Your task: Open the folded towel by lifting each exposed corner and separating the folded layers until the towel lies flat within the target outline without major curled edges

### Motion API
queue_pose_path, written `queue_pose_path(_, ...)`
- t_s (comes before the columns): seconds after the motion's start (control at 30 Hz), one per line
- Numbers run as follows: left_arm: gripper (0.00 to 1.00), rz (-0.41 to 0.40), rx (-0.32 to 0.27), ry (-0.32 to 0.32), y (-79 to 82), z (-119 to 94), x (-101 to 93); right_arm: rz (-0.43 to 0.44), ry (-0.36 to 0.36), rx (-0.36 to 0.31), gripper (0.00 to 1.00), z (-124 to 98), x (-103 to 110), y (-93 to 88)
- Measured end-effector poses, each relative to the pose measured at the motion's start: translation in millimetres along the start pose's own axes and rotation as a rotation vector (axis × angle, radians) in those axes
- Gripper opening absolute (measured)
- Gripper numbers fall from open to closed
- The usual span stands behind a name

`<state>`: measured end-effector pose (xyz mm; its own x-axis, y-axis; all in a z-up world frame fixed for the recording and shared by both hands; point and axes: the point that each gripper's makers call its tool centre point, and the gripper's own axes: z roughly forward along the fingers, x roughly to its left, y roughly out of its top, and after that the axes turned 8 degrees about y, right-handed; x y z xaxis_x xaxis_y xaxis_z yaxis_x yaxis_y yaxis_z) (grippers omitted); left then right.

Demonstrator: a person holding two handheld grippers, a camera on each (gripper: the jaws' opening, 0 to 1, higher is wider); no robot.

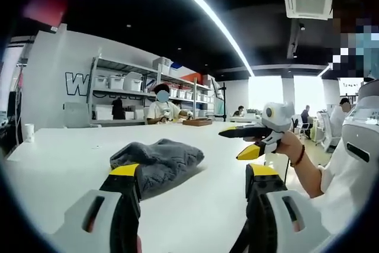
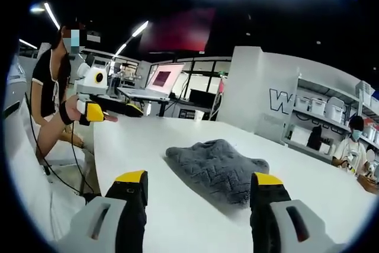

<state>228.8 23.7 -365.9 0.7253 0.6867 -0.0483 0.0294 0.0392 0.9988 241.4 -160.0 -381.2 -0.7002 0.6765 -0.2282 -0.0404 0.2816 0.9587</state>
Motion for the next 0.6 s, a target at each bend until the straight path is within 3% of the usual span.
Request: queue_pose_path(0.6, 0.7, -0.018, 0.017, -0.008, -9.4, 10.3, 2.1, 0.01, -0.004, 0.018, 0.68, 5.4, 0.5, -9.2)
